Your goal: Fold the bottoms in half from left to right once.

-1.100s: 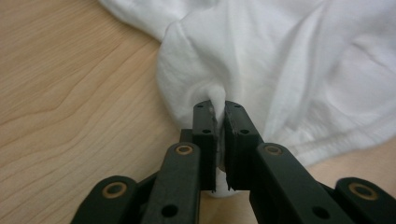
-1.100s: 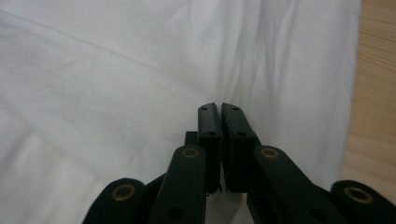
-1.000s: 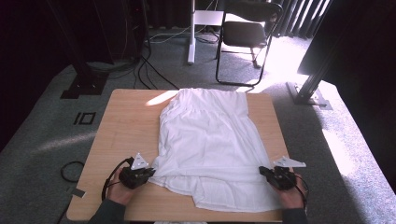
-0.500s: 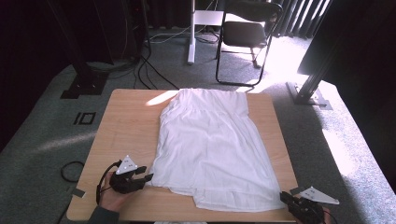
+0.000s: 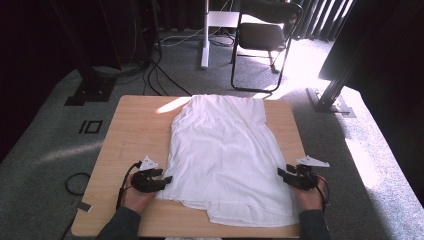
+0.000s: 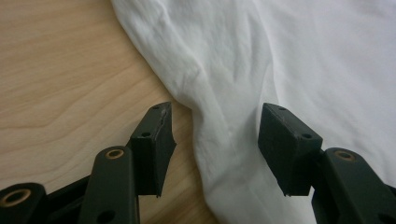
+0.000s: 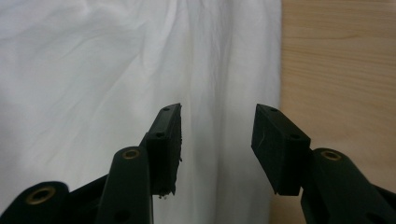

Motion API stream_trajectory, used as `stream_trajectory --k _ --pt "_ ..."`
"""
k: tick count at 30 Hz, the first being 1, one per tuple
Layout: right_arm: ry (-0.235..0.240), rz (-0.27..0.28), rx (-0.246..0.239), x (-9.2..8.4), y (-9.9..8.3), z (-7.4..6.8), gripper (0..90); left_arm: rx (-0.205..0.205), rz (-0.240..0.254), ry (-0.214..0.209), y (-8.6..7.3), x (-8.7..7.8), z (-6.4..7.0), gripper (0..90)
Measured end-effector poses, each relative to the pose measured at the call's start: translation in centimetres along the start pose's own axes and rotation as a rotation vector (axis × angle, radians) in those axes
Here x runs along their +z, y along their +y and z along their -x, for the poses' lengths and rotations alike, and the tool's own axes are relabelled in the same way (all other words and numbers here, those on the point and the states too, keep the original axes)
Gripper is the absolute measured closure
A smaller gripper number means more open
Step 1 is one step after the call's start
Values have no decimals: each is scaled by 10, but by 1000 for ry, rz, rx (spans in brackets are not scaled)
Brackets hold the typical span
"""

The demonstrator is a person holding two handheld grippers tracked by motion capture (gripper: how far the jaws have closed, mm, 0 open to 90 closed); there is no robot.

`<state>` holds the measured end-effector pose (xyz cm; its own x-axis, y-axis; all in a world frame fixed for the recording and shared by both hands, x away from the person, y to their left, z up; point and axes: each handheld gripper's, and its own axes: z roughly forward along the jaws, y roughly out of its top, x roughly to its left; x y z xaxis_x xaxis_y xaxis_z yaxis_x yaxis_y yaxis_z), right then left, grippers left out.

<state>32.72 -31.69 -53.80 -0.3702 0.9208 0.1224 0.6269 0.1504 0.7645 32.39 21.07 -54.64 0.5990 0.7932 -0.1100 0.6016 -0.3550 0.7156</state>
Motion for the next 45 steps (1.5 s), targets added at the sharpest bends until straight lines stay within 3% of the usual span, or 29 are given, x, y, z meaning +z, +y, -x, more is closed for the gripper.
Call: stream_trajectory --k 2,3,4,6,7,8,9,10,11,12,13,14,15,16,18,20,23,24,27,28,29,30,32,33,35,37,39,43,45 --pt "-10 -25 -3 10 4 0 497 4 -8 -8 0 6 1 465" --pt "-22 -55 1 26 11 0 506 8 -7 -24 1 8 3 553" --pt "-25 -66 4 30 13 0 561 44 -20 -29 3 9 7 636" --pt "-2 -87 -1 35 16 0 846 66 -35 -42 4 8 10 883" --pt "-2 -87 -1 35 16 0 846 66 -35 -42 4 8 10 893" --pt "-21 -76 -3 27 22 -1 896 102 6 -65 6 -2 15 898" --pt "-21 -56 -2 21 24 -2 897 102 6 -65 6 -2 15 900" --pt "-29 -18 0 9 27 -2 897 121 66 -93 11 -19 22 900" --pt "-36 20 8 -4 31 -2 897 139 89 -91 14 -30 27 900" --pt "-45 56 17 -16 34 -1 897 149 106 -95 17 -40 31 900" --pt "-66 76 24 -27 37 0 897 149 106 -95 17 -40 31 900" --pt "-96 83 22 -35 38 2 897 181 128 -100 20 -58 40 900" --pt "-129 86 28 -40 39 5 897 181 128 -100 20 -58 40 900" --pt "-152 79 39 -42 37 10 896 207 108 -88 20 -64 45 900" --pt "-173 23 60 -33 30 20 895 212 79 -76 16 -60 44 899" --pt "-190 -37 72 -17 17 29 894 175 60 -90 8 -53 39 899" --pt "-181 -95 118 5 -1 40 894 171 26 -84 -1 -49 38 892" --pt "-176 -100 128 10 -5 42 893 161 26 -65 -4 -47 36 861" --pt "-191 -97 113 11 -5 39 891 106 94 -12 1 -49 28 638" --pt "-198 -101 97 12 -5 38 889 96 105 17 5 -47 24 596" --pt "-202 -104 92 12 -4 37 889 96 105 17 5 -47 24 577" --pt "-202 -104 89 12 -4 37 887 54 139 37 15 -39 16 536" --pt "-203 -104 89 12 -5 37 887 39 135 38 20 -33 12 511" --pt "-203 -102 89 12 -5 37 885 24 137 60 32 -19 5 511" --pt "-200 -96 93 11 -6 38 855 0 126 58 46 -2 -1 466" --pt "-182 -101 98 11 -5 39 751 -4 118 68 59 14 -6 449" --pt "-197 -112 85 12 -1 39 648 3 102 79 71 29 -9 443" --pt "-168 -52 68 17 13 39 495 -1 48 102 91 57 -14 409" --pt "-143 -40 60 26 22 40 461 9 19 131 97 71 -15 408"
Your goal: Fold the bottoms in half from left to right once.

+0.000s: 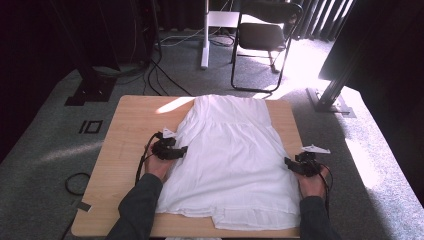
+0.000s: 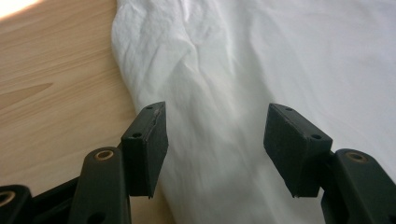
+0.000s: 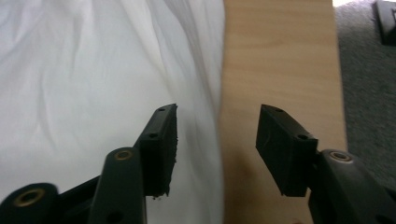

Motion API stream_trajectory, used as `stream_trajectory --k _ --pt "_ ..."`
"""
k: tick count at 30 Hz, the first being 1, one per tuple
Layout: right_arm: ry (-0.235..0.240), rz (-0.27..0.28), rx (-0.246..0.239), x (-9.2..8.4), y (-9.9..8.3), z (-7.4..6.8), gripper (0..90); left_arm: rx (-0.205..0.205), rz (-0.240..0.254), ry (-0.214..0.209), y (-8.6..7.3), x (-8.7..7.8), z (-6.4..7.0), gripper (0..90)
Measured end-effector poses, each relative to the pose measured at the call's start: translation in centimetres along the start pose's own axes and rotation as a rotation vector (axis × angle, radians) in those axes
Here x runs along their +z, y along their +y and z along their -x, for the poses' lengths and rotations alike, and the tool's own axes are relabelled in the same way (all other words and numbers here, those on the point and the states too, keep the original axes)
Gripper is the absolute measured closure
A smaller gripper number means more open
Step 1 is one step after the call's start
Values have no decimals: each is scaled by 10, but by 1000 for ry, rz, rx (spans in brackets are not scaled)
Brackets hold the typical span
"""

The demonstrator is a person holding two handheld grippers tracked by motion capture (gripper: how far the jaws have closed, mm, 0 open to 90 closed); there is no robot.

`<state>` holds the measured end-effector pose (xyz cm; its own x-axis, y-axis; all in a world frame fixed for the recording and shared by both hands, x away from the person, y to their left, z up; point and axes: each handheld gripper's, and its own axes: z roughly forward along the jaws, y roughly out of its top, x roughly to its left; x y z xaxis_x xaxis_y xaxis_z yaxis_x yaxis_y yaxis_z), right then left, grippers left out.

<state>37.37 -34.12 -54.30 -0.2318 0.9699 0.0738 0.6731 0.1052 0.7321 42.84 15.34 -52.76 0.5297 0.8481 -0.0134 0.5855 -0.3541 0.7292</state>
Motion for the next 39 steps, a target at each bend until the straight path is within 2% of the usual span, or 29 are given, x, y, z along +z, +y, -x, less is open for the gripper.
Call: stream_trajectory --k 1,2,3,4,5,6,8,10,11,12,13,14,15,16,17,18,20,22,23,24,25,27,29,30,31,33,35,37,39 --pt "0 0 0 0 0 0 461 0 0 0 0 0 0 409" --pt "3 -11 -5 13 8 -1 478 10 -41 25 2 12 1 421" --pt "3 -11 -5 13 8 -1 478 10 -41 25 2 12 1 446" --pt "16 -19 -8 24 12 -3 530 19 -78 31 1 21 2 482" --pt "7 -31 -13 29 13 -4 559 16 -71 30 0 23 2 512" --pt "-9 -33 -18 32 13 -6 634 20 -68 20 0 22 1 582" --pt "8 -32 0 33 14 -8 778 37 -79 25 -1 19 0 827" --pt "9 -37 1 31 13 -11 854 66 -83 23 -5 15 2 875" --pt "7 -38 -6 30 11 -12 861 85 -86 27 -7 11 2 879" --pt "8 -41 -6 28 10 -14 863 87 -87 24 -11 7 0 880" --pt "8 -41 -6 28 10 -14 863 87 -87 24 -11 7 0 880" --pt "23 -42 -3 23 5 -17 865 68 -83 9 -21 -3 -3 880" --pt "23 -42 -3 23 5 -17 865 68 -83 9 -21 -3 -3 881" --pt "32 -44 -9 17 -2 -22 864 69 -83 9 -31 -15 -1 881" --pt "35 -49 -10 12 -6 -26 865 69 -83 9 -31 -15 -1 882" --pt "36 -51 -12 8 -11 -30 864 76 -79 12 -41 -27 2 882" --pt "37 -53 -32 -2 -21 -38 863 73 -77 1 -51 -38 5 882" --pt "47 -58 -23 -13 -32 -43 861 79 -84 -13 -62 -49 9 882" --pt "47 -58 -23 -13 -32 -43 861 79 -84 -13 -62 -49 9 881" --pt "58 -58 -10 -25 -44 -46 858 85 -82 -19 -69 -55 12 881" --pt "63 -57 -11 -31 -50 -48 858 81 -72 -25 -81 -68 17 880" --pt "80 -55 -3 -42 -62 -53 858 75 -66 -24 -93 -79 21 879" --pt "99 -54 6 -51 -72 -57 858 75 -64 -23 -99 -85 23 878" --pt "101 -56 4 -56 -77 -59 857 78 -71 -26 -110 -95 27 878" --pt "104 -58 4 -60 -81 -61 858 78 -71 -26 -110 -95 27 878" --pt "104 -67 -3 -65 -85 -65 848 65 -75 -36 -121 -106 30 877" --pt "96 -72 -19 -68 -86 -66 763 61 -57 -43 -123 -110 30 821" --pt "120 -53 -48 -67 -80 -66 606 33 22 -45 -121 -115 26 618" --pt "126 -24 -66 -65 -68 -68 537 -7 70 -48 -113 -118 19 580"
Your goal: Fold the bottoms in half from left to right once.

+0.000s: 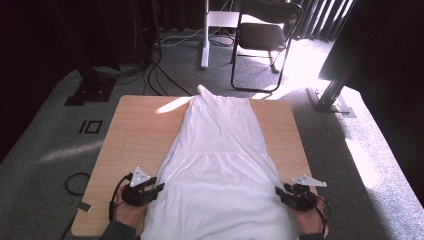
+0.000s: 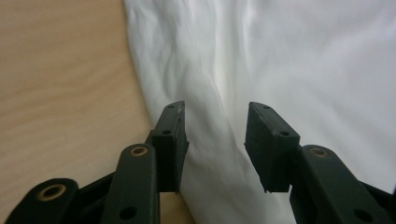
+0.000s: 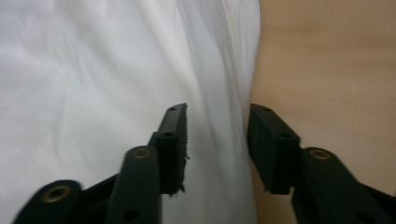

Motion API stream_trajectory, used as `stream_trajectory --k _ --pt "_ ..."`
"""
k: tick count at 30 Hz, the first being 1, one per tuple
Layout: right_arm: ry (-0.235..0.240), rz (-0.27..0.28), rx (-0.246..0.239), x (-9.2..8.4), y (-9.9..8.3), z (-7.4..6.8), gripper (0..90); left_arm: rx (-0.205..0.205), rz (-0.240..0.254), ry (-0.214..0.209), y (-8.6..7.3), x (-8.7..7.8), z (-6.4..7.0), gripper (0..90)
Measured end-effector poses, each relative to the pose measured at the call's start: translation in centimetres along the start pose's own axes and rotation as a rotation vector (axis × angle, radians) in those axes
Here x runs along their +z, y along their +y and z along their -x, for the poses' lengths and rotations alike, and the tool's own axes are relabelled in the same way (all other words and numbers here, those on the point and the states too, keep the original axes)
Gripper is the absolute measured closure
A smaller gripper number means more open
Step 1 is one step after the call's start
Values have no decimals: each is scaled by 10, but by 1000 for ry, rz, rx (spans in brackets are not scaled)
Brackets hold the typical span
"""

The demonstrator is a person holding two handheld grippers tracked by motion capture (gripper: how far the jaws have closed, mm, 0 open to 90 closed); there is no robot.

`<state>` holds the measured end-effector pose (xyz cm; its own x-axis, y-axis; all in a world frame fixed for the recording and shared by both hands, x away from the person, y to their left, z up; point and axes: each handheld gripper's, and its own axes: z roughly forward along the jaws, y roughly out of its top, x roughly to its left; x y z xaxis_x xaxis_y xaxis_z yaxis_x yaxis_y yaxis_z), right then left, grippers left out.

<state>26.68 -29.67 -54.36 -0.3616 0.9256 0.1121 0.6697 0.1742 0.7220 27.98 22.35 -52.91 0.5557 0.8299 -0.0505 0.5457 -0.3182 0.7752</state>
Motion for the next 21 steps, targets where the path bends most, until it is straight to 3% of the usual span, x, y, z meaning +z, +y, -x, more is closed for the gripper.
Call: stream_trajectory --k 2,3,5,7,9,10,12,14,15,17,19,20,21 --pt "14 25 -48 6 19 -4 492 -5 24 12 5 1 -2 533" --pt "9 32 -67 11 29 -6 478 -26 44 13 15 9 -9 527" --pt "12 49 -109 24 50 -11 474 -28 60 8 25 22 -13 528" --pt "2 45 -141 42 71 -15 462 -23 50 -1 34 40 -15 528" --pt "16 32 -143 63 88 -18 453 -28 36 -10 41 58 -17 529" --pt "16 32 -143 63 88 -18 453 -28 36 -10 41 58 -17 530" --pt "-6 -8 -186 92 105 -22 444 1 -23 6 45 81 -15 538" --pt "-48 -39 -210 105 112 -21 543 13 -52 24 44 89 -14 594" --pt "-42 -49 -202 108 114 -17 642 22 -56 25 44 88 -14 664" --pt "-95 -52 -162 107 117 -6 799 15 -70 30 45 84 -16 810" --pt "-122 -18 -82 101 117 11 872 23 -78 26 44 83 -17 848" --pt "-122 -18 -82 101 117 11 872 23 -78 26 44 83 -17 849" --pt "-167 -25 -53 100 112 22 892 27 -84 34 45 83 -16 850"
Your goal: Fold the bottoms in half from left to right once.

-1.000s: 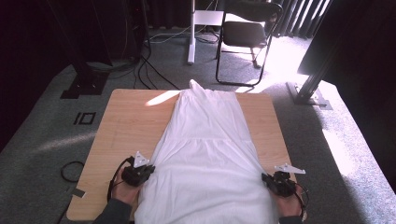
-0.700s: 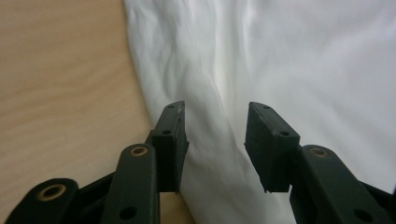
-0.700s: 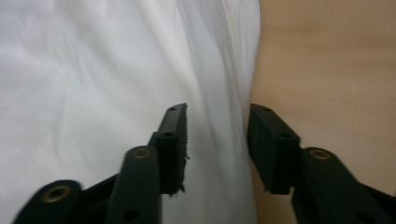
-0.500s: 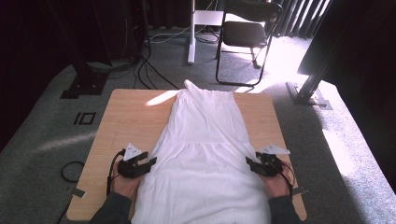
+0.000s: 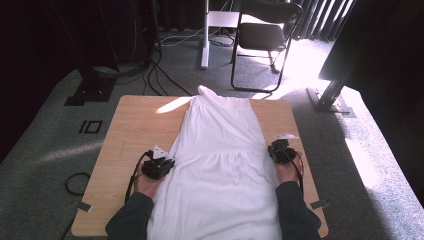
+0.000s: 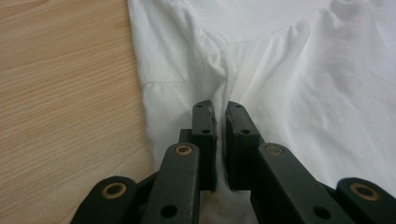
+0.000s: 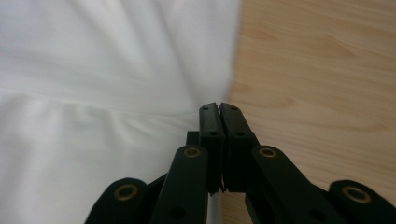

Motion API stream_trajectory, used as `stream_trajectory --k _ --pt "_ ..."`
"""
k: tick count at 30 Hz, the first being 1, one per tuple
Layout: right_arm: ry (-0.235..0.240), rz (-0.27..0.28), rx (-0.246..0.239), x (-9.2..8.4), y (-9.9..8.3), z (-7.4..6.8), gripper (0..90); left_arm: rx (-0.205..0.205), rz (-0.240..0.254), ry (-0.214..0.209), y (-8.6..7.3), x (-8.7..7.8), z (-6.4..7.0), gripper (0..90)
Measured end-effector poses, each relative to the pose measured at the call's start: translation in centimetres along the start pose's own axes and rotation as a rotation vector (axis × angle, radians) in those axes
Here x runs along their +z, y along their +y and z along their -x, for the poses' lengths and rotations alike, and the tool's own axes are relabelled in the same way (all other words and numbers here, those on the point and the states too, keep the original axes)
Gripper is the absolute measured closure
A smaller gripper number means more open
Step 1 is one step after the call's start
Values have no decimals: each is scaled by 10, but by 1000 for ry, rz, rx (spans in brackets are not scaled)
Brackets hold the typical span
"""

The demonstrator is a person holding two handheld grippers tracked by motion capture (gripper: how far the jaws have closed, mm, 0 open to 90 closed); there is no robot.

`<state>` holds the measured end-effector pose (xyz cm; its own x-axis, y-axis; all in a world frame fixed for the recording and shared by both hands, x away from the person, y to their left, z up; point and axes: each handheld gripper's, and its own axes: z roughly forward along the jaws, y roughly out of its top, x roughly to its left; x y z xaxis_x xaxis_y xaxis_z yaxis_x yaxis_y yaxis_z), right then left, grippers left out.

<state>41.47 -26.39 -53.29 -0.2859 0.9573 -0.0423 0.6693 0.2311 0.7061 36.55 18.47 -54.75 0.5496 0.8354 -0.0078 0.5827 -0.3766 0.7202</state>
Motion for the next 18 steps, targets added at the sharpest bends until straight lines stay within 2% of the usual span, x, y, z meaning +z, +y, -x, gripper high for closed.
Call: stream_trajectory --k 1,2,3,4,5,6,7,9,11,14,15,16,17,18 --pt "0 0 0 0 0 0 892 0 0 0 0 0 0 849" --pt "-25 -31 7 3 -8 6 871 -12 1 -1 1 -1 -1 824" --pt "-25 -31 7 3 -8 6 871 -12 1 -1 1 -1 -1 757" --pt "-7 -32 34 3 -14 11 766 -22 26 -8 2 -6 -2 659" --pt "11 -5 51 0 -15 12 710 -22 26 -8 2 -6 -2 631" --pt "44 32 62 -4 -14 13 660 -18 65 -21 8 -13 -4 595" --pt "64 60 60 -8 -12 12 628 -14 77 -6 13 -15 -4 561" --pt "89 93 43 -11 -4 7 571 -21 101 -13 24 -17 -8 539" --pt "153 109 39 -9 6 1 534 -12 107 -8 37 -12 -8 517" --pt "179 93 34 5 16 -8 530 1 96 -15 53 2 -5 496" --pt "186 83 31 11 18 -11 528 1 96 -15 53 2 -5 493" --pt "208 60 40 17 20 -13 528 6 78 -25 58 13 -2 488" --pt "222 27 46 24 21 -15 601 9 69 -27 59 18 -1 485" --pt "214 -10 26 28 22 -17 790 11 56 -24 59 23 1 484"
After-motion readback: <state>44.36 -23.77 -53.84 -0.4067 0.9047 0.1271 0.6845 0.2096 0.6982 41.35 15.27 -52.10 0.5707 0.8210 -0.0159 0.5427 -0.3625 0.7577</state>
